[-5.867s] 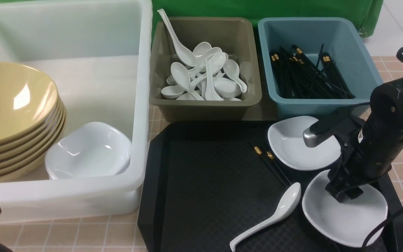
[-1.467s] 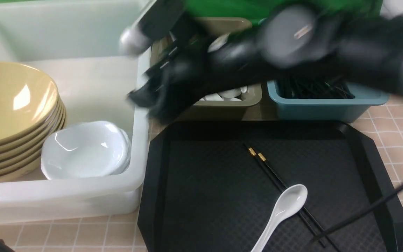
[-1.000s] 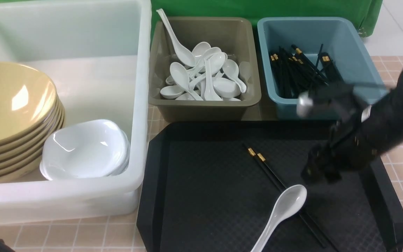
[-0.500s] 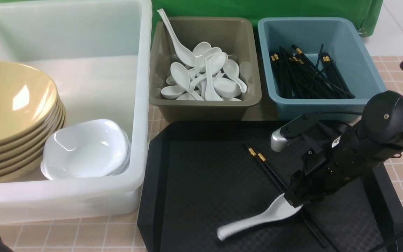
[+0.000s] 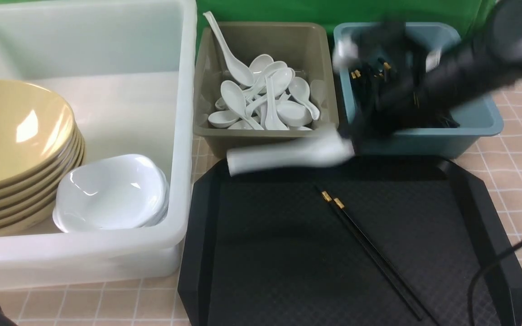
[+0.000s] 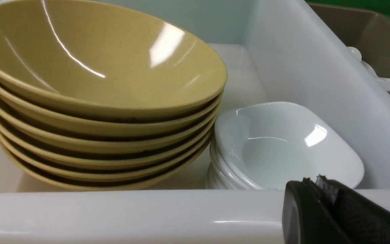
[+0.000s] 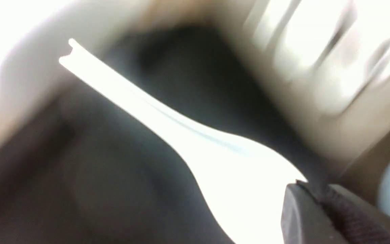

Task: On brown table put chopsticks spoon bowls plates into blue grey white boxes.
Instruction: 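Place the white spoon into the bin of spoons with the right gripper, then grasp the chopsticks with the right gripper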

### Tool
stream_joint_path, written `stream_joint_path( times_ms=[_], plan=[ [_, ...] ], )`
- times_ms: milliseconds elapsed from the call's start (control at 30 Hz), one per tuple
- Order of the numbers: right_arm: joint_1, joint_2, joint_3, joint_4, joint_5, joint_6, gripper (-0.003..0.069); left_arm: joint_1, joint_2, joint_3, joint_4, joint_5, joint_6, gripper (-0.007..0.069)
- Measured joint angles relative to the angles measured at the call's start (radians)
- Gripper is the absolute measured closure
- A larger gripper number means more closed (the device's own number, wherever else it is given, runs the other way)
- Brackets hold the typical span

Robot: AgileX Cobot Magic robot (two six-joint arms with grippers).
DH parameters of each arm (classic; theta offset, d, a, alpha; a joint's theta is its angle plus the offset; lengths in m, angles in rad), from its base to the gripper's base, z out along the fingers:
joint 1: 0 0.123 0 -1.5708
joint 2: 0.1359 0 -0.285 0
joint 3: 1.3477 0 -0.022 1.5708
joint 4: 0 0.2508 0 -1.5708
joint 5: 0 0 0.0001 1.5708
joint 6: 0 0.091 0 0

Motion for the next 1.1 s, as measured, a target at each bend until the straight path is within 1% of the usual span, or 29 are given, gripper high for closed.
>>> stream_joint_path(
  times_ms=[33,133,167,200,233,267,300,333,367,400,433,467,500,533,600,633,667,700,733,800,867,900,1000,1100],
  plan=[
    [0.001,0.007,-0.016,0.011,-0.056,0.000,0.0565,0.000,0.000,0.000,0.000,0.000,0.000,0.0634],
    [0.003,0.078,-0.071,0.075,-0.341,-0.001,0.0565,0.000,0.000,0.000,0.000,0.000,0.000,0.0634],
    [0.004,0.091,-0.079,0.079,-0.354,-0.001,0.0564,0.000,0.000,0.000,0.000,0.000,0.000,0.0634],
    [0.004,0.143,-0.114,0.088,-0.419,-0.002,0.0550,0.000,0.000,0.000,0.000,-0.001,0.000,0.0634],
    [0.004,0.151,-0.120,0.089,-0.429,-0.002,0.0546,0.000,0.000,0.000,0.000,-0.001,0.000,0.0634],
    [0.004,0.221,-0.170,0.095,-0.437,-0.003,0.0495,0.000,0.000,0.000,0.000,-0.001,-0.001,0.0634],
    [0.004,0.228,-0.175,0.095,-0.436,-0.003,0.0487,0.000,0.000,0.000,0.000,-0.001,-0.001,0.0634],
    [0.004,0.273,-0.210,0.095,-0.413,-0.003,0.0428,0.000,0.000,0.000,0.000,-0.001,-0.002,0.0634],
    [0.003,0.298,-0.237,0.090,-0.357,-0.003,0.0352,0.000,0.000,0.000,0.000,-0.001,-0.002,0.0634],
    [0.003,0.304,-0.245,0.086,-0.334,-0.003,0.0330,0.000,0.000,0.000,0.000,-0.002,-0.002,0.0634],
    [0.002,0.310,-0.267,0.061,-0.249,-0.003,0.0270,0.000,0.000,0.000,0.000,-0.002,-0.002,0.0634],
    [0.002,0.308,-0.280,0.032,-0.164,0.000,0.0230,0.000,0.000,0.000,0.000,-0.002,-0.002,0.0634],
    [0.002,0.299,-0.294,-0.023,-0.095,0.015,0.0208,0.000,0.000,0.000,0.000,-0.002,-0.002,0.0634],
    [0.004,0.283,-0.305,-0.099,0.015,0.077,0.0188,0.000,0.000,0.000,0.000,-0.003,-0.002,0.0634],
    [0.022,0.249,-0.314,-0.313,0.208,0.246,0.0180,0.000,0.000,0.000,0.000,-0.003,-0.002,0.0634],
    [0.032,0.238,-0.310,-0.400,0.300,0.317,0.0181,0.000,0.000,0.000,0.000,-0.003,-0.002,0.0634],
    [0.041,0.230,-0.295,-0.461,0.371,0.362,0.0185,0.000,0.000,0.000,0.000,-0.003,-0.002,0.0634],
    [0.046,0.227,-0.276,-0.486,0.417,0.399,0.0190,0.000,0.000,0.000,0.000,-0.003,-0.002,0.0634],
    [0.054,0.225,-0.244,-0.495,0.436,0.419,0.0194,0.000,0.000,0.000,0.000,-0.003,-0.002,0.0634],
    [0.071,0.225,-0.174,-0.478,0.449,0.419,0.0197,0.000,0.000,0.000,0.000,-0.003,-0.002,0.0634],
    [0.097,0.225,-0.084,-0.452,0.425,0.414,0.0200,0.000,0.000,0.000,0.001,-0.003,-0.001,0.0634],
    [0.100,0.225,-0.075,-0.450,0.419,0.414,0.0200,0.000,0.000,0.000,0.001,-0.003,-0.001,0.0634],
    [0.121,0.225,0.053,-0.424,0.292,0.421,0.0200,0.000,0.000,0.000,0.002,-0.003,-0.001,0.0634],
    [0.122,0.226,0.092,-0.425,0.203,0.446,0.0200,0.000,0.000,0.000,0.003,-0.003,-0.001,0.0634]
  ],
)
